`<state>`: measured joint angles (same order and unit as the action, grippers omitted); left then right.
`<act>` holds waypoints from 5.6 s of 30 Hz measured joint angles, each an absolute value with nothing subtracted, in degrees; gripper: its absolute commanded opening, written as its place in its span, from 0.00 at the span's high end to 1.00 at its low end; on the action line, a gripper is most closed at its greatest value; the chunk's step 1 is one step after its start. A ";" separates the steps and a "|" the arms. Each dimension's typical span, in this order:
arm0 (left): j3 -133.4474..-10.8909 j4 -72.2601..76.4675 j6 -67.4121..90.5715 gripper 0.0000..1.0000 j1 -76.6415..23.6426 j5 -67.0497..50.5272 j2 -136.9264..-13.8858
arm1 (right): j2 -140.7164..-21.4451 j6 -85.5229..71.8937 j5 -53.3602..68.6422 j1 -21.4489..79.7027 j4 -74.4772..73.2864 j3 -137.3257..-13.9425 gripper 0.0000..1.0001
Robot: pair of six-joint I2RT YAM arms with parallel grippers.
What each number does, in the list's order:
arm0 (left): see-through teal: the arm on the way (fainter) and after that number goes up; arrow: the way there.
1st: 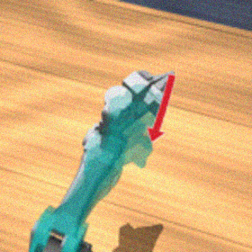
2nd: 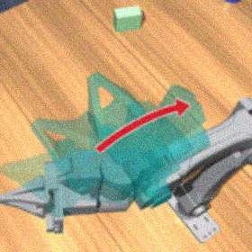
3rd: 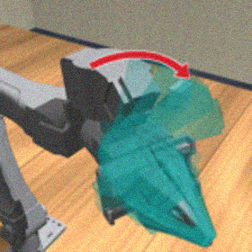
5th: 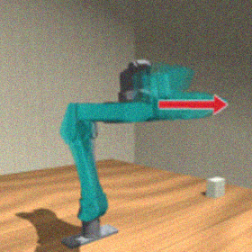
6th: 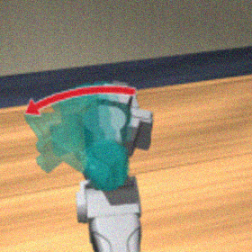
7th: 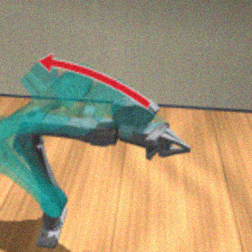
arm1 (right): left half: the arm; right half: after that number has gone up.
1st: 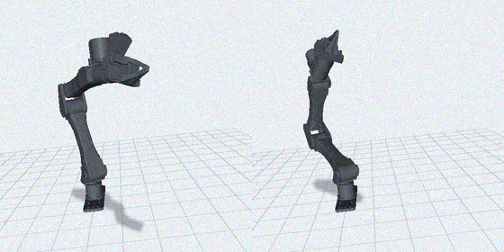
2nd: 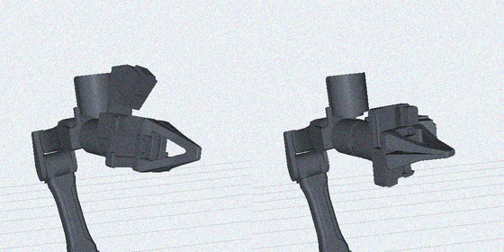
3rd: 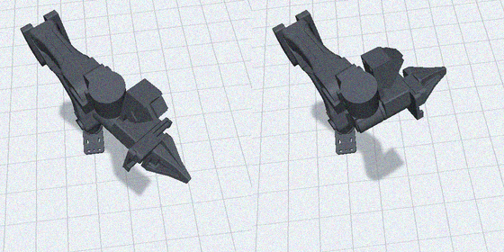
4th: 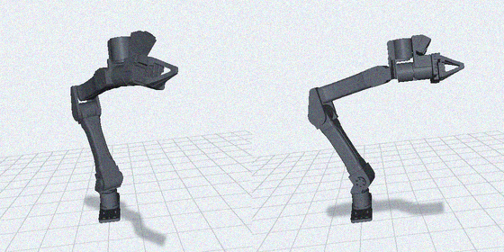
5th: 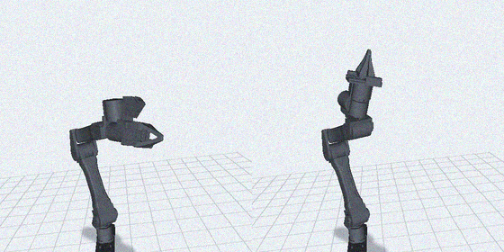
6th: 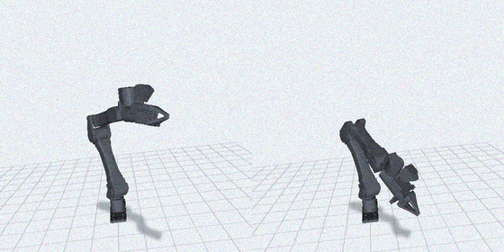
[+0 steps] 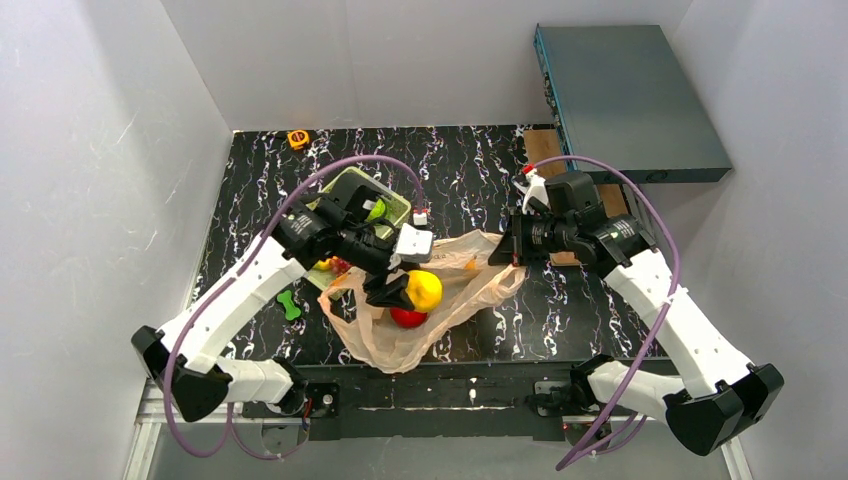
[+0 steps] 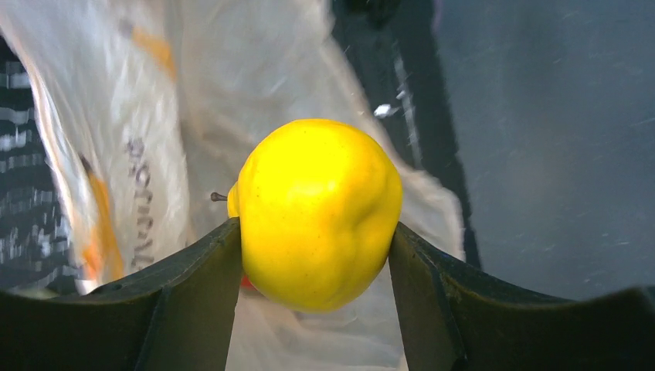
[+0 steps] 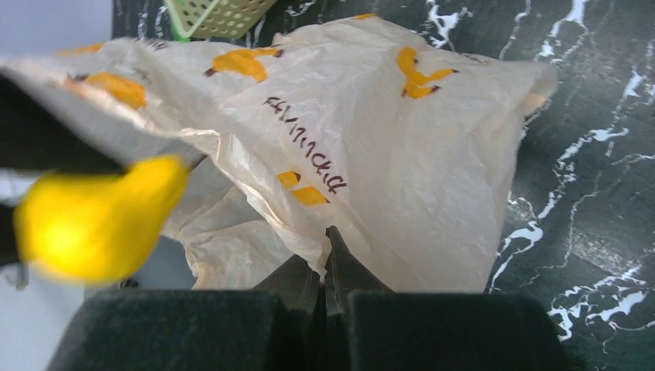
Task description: Place the fake fruits into the plastic bag and tie a complex knot
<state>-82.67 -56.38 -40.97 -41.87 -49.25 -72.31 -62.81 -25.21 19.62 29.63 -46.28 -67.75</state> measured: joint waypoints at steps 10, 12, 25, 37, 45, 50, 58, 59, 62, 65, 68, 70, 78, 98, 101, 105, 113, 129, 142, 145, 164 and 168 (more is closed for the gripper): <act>-84.07 -54.85 -47.18 0.58 -24.18 -42.54 -79.22 | -63.96 -21.54 32.99 31.94 -51.13 -75.88 0.99; -84.14 -54.74 -48.42 0.58 -24.05 -43.03 -79.75 | -65.10 -21.15 32.77 32.36 -51.07 -77.56 0.99; -67.51 -38.74 -43.99 0.51 -41.23 -43.13 -77.52 | -65.30 -23.86 13.98 27.46 -50.50 -70.17 0.99; -62.37 -23.11 -44.64 0.10 -46.13 -30.04 -93.58 | -65.47 -24.69 10.04 26.70 -48.07 -67.61 0.99; -69.45 -29.45 -40.62 0.02 -46.74 -29.82 -91.42 | -64.42 -24.69 9.98 26.70 -47.46 -64.53 0.99; -80.97 -32.12 -33.78 0.02 -46.28 -32.40 -83.50 | -63.22 -24.69 10.02 26.70 -47.51 -61.95 0.99; -88.53 -32.14 -17.21 0.05 -27.90 -38.39 -73.08 | -61.65 -24.69 10.50 26.70 -46.83 -61.93 0.99; -88.36 -32.77 -15.94 0.07 -23.59 -37.32 -72.90 | -61.45 -24.69 10.52 26.70 -46.78 -61.93 0.99; -85.93 -36.25 -15.46 0.08 -13.56 -30.94 -73.82 | -61.10 -24.69 10.63 26.70 -46.76 -61.93 0.99; -81.21 -40.01 -15.92 0.09 -7.92 -22.41 -76.18 | -61.06 -24.67 10.66 26.70 -46.76 -61.93 0.99; -75.33 -42.17 -15.33 0.10 -4.54 -14.87 -79.07 | -61.06 -24.67 10.68 26.70 -46.76 -61.93 0.99; -73.17 -43.31 -14.46 0.12 -3.46 -11.38 -80.99 | -61.06 -24.67 10.70 26.70 -46.76 -61.93 0.99; -72.34 -43.94 -13.56 0.21 -3.55 -13.80 -88.55 | -61.06 -24.32 10.70 26.68 -46.81 -61.93 0.99; -71.59 -43.13 -17.21 0.37 -10.44 -19.11 -104.66 | -61.10 -23.49 10.87 26.70 -48.05 -61.93 0.99; -72.88 -43.09 -16.91 0.50 -10.70 -19.05 -106.91 | -61.10 -23.27 10.87 26.70 -48.29 -61.93 0.99; -74.04 -43.46 -16.38 0.74 -10.70 -19.33 -108.09 | -61.10 -22.92 10.90 26.70 -48.34 -61.93 0.99; -76.71 -46.13 -15.05 1.00 -10.46 -22.70 -99.88 | -61.10 -22.26 12.05 26.70 -48.60 -62.15 0.99; -93.12 -37.30 -12.49 1.00 -17.67 -40.66 -73.34 | -61.12 -22.26 15.77 26.70 -49.45 -64.95 0.99; -75.96 -38.30 -28.86 1.00 -43.92 -45.34 -67.51 | -61.89 -22.13 16.84 26.70 -49.56 -66.00 0.99; -72.60 -38.33 -31.97 1.00 -46.11 -41.04 -69.89 | -61.91 -22.09 17.72 26.68 -49.56 -66.02 0.99; -63.35 -27.44 -34.44 0.14 -46.78 -26.35 -68.55 | -62.24 -19.33 15.49 26.70 -47.88 -64.77 0.99; -75.72 -28.25 -26.72 0.14 -46.65 -30.83 -66.06 | -62.50 -19.25 15.29 26.70 -47.51 -63.31 0.99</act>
